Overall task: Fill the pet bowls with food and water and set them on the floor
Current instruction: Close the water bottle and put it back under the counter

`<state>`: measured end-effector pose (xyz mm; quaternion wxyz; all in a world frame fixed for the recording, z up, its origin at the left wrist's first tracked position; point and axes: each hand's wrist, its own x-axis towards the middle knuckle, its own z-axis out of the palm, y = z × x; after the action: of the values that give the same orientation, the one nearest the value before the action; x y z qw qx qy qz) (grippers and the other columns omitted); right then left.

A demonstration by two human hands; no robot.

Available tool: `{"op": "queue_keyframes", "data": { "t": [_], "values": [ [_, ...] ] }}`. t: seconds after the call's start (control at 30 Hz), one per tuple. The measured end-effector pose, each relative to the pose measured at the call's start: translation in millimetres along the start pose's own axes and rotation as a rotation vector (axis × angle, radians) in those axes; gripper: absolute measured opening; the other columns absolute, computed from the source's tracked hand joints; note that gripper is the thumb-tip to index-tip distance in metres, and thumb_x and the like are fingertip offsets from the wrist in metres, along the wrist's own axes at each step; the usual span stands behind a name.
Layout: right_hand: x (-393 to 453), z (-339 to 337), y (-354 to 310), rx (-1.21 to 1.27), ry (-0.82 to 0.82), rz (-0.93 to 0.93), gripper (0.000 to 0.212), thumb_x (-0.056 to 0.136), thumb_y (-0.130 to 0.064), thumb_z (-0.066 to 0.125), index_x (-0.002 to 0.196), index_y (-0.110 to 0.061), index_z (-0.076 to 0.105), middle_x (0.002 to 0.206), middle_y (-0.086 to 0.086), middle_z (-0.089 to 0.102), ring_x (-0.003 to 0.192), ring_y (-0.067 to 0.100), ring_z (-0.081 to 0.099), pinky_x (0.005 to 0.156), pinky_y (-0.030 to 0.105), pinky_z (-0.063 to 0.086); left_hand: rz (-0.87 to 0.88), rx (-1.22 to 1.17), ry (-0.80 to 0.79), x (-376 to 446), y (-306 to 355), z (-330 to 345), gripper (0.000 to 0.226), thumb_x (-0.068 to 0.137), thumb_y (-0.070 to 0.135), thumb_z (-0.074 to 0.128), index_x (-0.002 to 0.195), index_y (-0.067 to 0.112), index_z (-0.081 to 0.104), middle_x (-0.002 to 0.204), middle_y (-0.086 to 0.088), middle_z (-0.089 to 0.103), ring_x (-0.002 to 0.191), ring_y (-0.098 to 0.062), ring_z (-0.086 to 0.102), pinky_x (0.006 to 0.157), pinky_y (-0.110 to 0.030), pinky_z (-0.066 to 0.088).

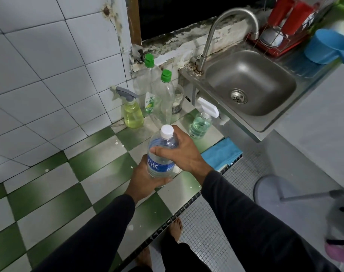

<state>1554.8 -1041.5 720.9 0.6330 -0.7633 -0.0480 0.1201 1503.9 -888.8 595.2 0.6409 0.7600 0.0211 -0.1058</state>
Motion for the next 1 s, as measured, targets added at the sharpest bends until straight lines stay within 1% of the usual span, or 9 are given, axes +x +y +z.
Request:
{"op": "queue_keyframes", "data": {
  "t": [0.1, 0.27, 0.43, 0.53, 0.6, 0.67, 0.8, 0.93, 1.0],
  "values": [
    [3.4, -0.4, 0.9, 0.009, 0.019, 0.000, 0.046, 0.067, -0.039, 0.090, 0.103, -0.028, 0.063, 0.099, -0.005, 0.074, 0.093, 0.011, 0.071, 0.077, 0.018, 0.055, 0.004, -0.002, 0.003, 2.9, -0.9, -0.3, 0.092, 0.067, 0.029, 0.097, 0.143, 0.041, 0.046, 0.132, 0.011, 0.067, 0.119, -0.010, 0.067, 0.085, -0.021, 0.060],
    [6.1, 2.2, -2.3, 0.012, 0.031, 0.006, 0.046, 0.065, -0.038, 0.089, 0.102, -0.025, 0.064, 0.097, -0.003, 0.074, 0.091, 0.013, 0.072, 0.074, 0.019, 0.055, 0.002, -0.029, 0.009, 3.9, 1.3, -3.0, 0.088, 0.067, 0.028, 0.097, 0.139, 0.045, 0.049, 0.130, 0.014, 0.068, 0.117, -0.008, 0.067, 0.085, -0.019, 0.059],
    [-1.5, 9.1, -6.2, -0.009, 0.044, 0.003, 0.045, 0.063, -0.040, 0.090, 0.097, -0.028, 0.064, 0.093, -0.005, 0.074, 0.087, 0.010, 0.072, 0.074, 0.021, 0.055, 0.000, -0.059, -0.019, -2.1, -2.4, -6.0, 0.087, 0.068, 0.025, 0.097, 0.141, 0.036, 0.051, 0.132, 0.005, 0.069, 0.120, -0.017, 0.068, 0.093, -0.034, 0.059],
    [-12.0, 16.3, -11.1, -0.034, 0.056, -0.010, 0.041, 0.062, -0.043, 0.089, 0.092, -0.034, 0.062, 0.088, -0.010, 0.071, 0.084, 0.006, 0.070, 0.073, 0.020, 0.054, -0.023, -0.067, -0.019, -12.2, -3.8, -9.8, 0.084, 0.066, 0.030, 0.099, 0.136, 0.038, 0.055, 0.126, 0.004, 0.072, 0.113, -0.017, 0.071, 0.086, -0.036, 0.063],
    [-21.0, 21.9, -14.8, -0.050, 0.059, -0.016, 0.042, 0.062, -0.044, 0.089, 0.092, -0.034, 0.062, 0.088, -0.012, 0.071, 0.084, 0.005, 0.070, 0.072, 0.020, 0.055, -0.026, -0.057, -0.021, -21.8, -3.4, -13.4, 0.083, 0.064, 0.035, 0.100, 0.134, 0.037, 0.056, 0.124, 0.005, 0.073, 0.111, -0.016, 0.072, 0.086, -0.038, 0.063],
    [-31.5, 28.8, -18.9, -0.062, 0.059, -0.021, 0.044, 0.062, -0.046, 0.088, 0.095, -0.032, 0.062, 0.090, -0.010, 0.071, 0.086, 0.007, 0.071, 0.074, 0.021, 0.056, -0.016, -0.049, -0.022, -33.3, -2.8, -17.5, 0.081, 0.063, 0.037, 0.099, 0.132, 0.038, 0.058, 0.122, 0.007, 0.074, 0.110, -0.014, 0.073, 0.089, -0.036, 0.062],
    [-56.4, 46.0, -27.1, -0.102, 0.085, -0.052, 0.045, 0.064, -0.045, 0.089, 0.097, -0.032, 0.060, 0.093, -0.010, 0.069, 0.086, 0.003, 0.069, 0.073, 0.018, 0.054, 0.011, -0.037, -0.012, -61.7, -0.4, -26.7, 0.076, 0.064, 0.034, 0.099, 0.128, 0.044, 0.059, 0.121, 0.013, 0.074, 0.109, -0.009, 0.072, 0.086, -0.027, 0.062],
    [-81.3, 62.6, -30.1, -0.086, 0.064, -0.030, 0.048, 0.066, -0.041, 0.090, 0.104, -0.030, 0.062, 0.098, -0.008, 0.073, 0.090, 0.008, 0.071, 0.081, 0.031, 0.060, 0.028, -0.037, -0.003, -91.9, 0.9, -35.8, 0.078, 0.063, 0.036, 0.098, 0.128, 0.050, 0.057, 0.121, 0.017, 0.073, 0.109, -0.004, 0.070, 0.086, -0.019, 0.059],
    [-94.1, 71.4, -31.5, -0.077, 0.062, -0.033, 0.048, 0.064, -0.043, 0.090, 0.102, -0.033, 0.063, 0.098, -0.009, 0.074, 0.090, 0.007, 0.072, 0.080, 0.029, 0.060, 0.026, -0.041, 0.008, -105.2, 0.3, -39.1, 0.083, 0.062, 0.037, 0.098, 0.132, 0.047, 0.055, 0.125, 0.015, 0.071, 0.113, -0.007, 0.069, 0.090, -0.024, 0.058]
  ]
}}
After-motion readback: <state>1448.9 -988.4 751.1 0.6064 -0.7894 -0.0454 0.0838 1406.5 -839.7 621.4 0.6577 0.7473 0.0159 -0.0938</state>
